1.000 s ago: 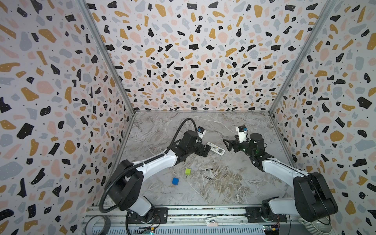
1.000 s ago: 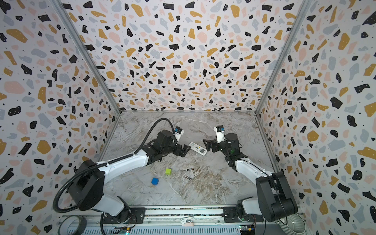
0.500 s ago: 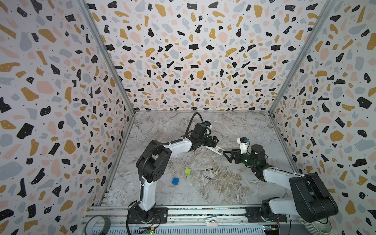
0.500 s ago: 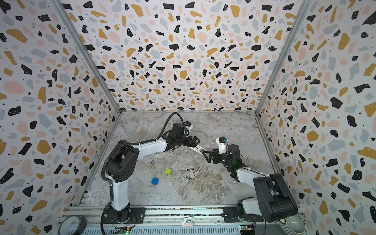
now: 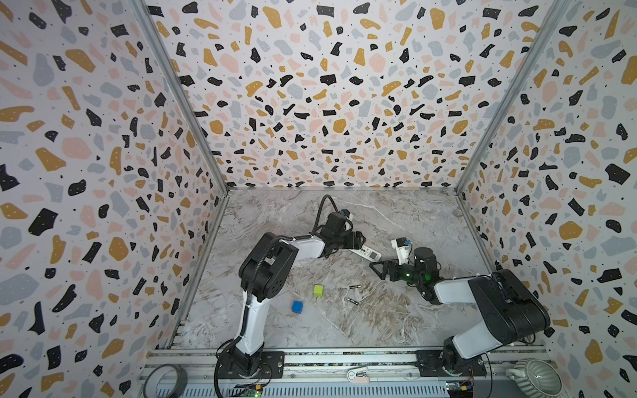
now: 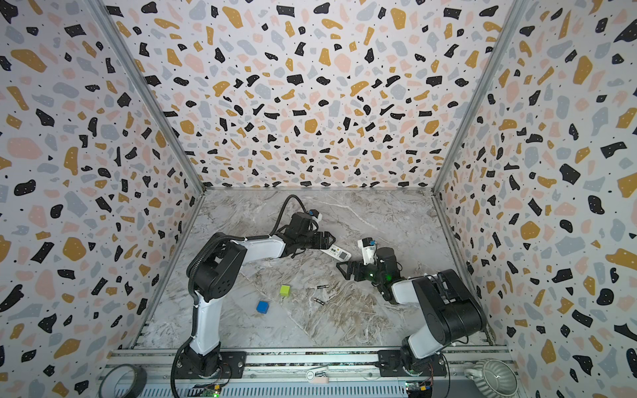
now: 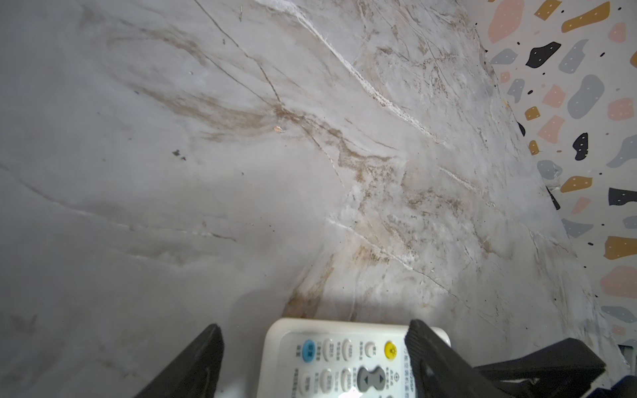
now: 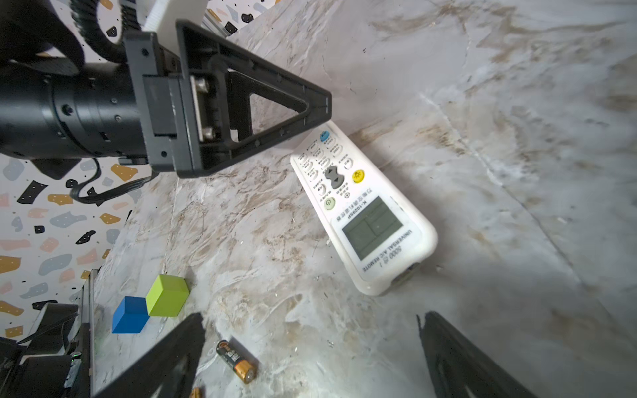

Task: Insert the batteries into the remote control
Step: 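Reach both grippers toward the white remote lying on the table, then grasp the white remote's end with the left gripper while the right gripper backs off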

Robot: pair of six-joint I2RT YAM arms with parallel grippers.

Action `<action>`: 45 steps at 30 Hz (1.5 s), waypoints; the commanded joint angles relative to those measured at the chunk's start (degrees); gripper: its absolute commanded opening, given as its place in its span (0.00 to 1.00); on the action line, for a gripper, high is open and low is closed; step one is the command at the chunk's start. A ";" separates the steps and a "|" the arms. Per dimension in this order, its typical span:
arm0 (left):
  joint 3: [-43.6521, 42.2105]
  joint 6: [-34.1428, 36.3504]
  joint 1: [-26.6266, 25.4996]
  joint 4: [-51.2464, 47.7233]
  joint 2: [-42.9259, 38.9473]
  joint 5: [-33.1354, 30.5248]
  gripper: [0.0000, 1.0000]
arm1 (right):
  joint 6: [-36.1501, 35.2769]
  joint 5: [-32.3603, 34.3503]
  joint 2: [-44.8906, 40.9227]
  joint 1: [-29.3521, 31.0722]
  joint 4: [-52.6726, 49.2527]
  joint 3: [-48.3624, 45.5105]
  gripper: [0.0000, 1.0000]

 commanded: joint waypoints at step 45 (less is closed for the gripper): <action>-22.51 3.12 -6.13 -5.66 -21.40 -16.55 1.00 | -7.71 6.88 1.75 4.09 -8.97 9.32 1.00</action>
